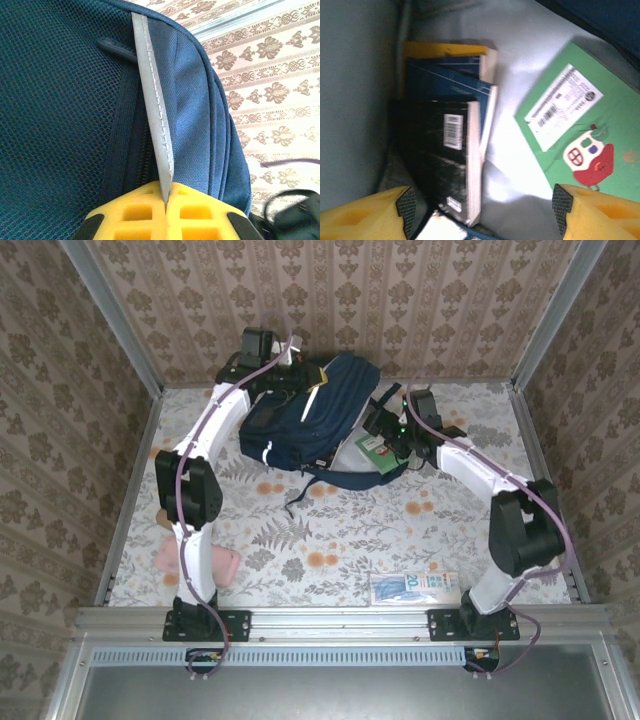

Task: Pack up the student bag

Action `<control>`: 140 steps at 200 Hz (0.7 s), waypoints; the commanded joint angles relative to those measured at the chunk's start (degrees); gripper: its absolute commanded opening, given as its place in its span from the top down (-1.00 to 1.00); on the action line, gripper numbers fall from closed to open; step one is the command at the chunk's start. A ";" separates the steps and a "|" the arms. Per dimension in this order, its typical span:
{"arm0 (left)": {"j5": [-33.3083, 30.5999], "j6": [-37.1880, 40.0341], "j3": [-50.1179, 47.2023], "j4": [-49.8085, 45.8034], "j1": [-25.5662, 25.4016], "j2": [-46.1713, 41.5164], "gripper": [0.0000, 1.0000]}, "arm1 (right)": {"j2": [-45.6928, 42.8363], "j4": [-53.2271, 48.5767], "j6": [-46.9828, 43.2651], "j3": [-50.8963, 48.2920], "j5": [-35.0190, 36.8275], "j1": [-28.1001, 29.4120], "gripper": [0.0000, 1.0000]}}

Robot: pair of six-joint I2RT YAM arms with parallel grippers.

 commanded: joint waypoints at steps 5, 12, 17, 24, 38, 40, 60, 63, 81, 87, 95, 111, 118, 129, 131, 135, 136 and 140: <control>2.32 -1.34 0.01 5.57 0.71 -1.66 1.00 | 3.80 0.09 2.46 2.42 -2.75 -0.62 -0.42; 1.91 -1.22 -0.32 5.48 0.87 -1.88 1.00 | 3.26 -1.44 1.96 2.86 -1.46 -0.73 -0.41; 1.63 -1.23 -0.55 5.49 0.89 -1.98 1.00 | 2.49 -2.98 1.17 3.14 0.19 -0.72 -0.40; 1.40 -1.32 -0.81 5.30 0.89 -1.92 1.00 | 0.85 -6.06 -0.57 3.44 2.96 -0.73 -0.40; 1.59 -1.59 -1.29 5.14 0.74 -1.67 1.00 | -3.61 -12.30 -4.04 2.98 11.70 -0.71 -0.47; 1.64 -1.56 -1.38 5.17 0.74 -1.64 1.00 | -4.23 -13.02 -4.40 2.66 12.67 -0.69 -0.47; 1.75 -1.59 -2.48 5.58 0.49 -1.89 1.00 | -9.02 -16.60 -6.78 -0.32 19.47 -1.47 -0.52; 1.81 -1.59 -2.56 5.66 0.53 -1.89 1.00 | -9.32 -17.06 -7.04 -0.58 19.91 -1.63 -0.52; 1.93 -1.77 -2.50 5.81 0.54 -1.90 1.00 | -8.48 -19.85 -7.08 -1.20 20.56 -2.74 -0.51; 2.04 -1.91 -2.30 5.89 0.53 -1.74 1.00 | -7.67 -19.88 -6.94 -1.24 19.46 -3.00 -0.49; 2.14 -2.12 -2.04 5.94 0.56 -1.64 1.00 | -6.36 -19.58 -6.62 -1.21 17.80 -3.07 -0.46; 2.35 -2.60 -1.71 6.27 0.54 -1.42 1.00 | -3.98 -18.12 -4.71 -0.82 14.10 -2.94 -0.38; 2.46 -2.75 -1.67 6.52 0.52 -1.51 1.00 | -3.05 -17.35 -4.09 -0.57 12.78 -2.92 -0.35; 2.53 -2.77 -1.62 6.53 0.50 -1.46 1.00 | -1.34 -16.89 -3.15 0.44 11.53 -2.78 -0.30; 2.54 -2.76 -1.62 6.55 0.51 -1.50 1.00 | -1.05 -16.84 -3.01 0.64 11.29 -2.77 -0.29; 2.47 -2.75 -1.63 6.44 0.47 -1.54 1.00 | -0.41 -16.83 -2.84 1.07 10.63 -2.74 -0.27; 2.46 -2.75 -1.67 6.41 0.46 -1.54 1.00 | -0.22 -16.92 -2.74 1.21 10.51 -2.75 -0.26; 2.48 -2.75 -1.63 6.38 0.45 -1.54 1.00 | 0.49 -16.96 -2.42 1.71 9.83 -2.71 -0.24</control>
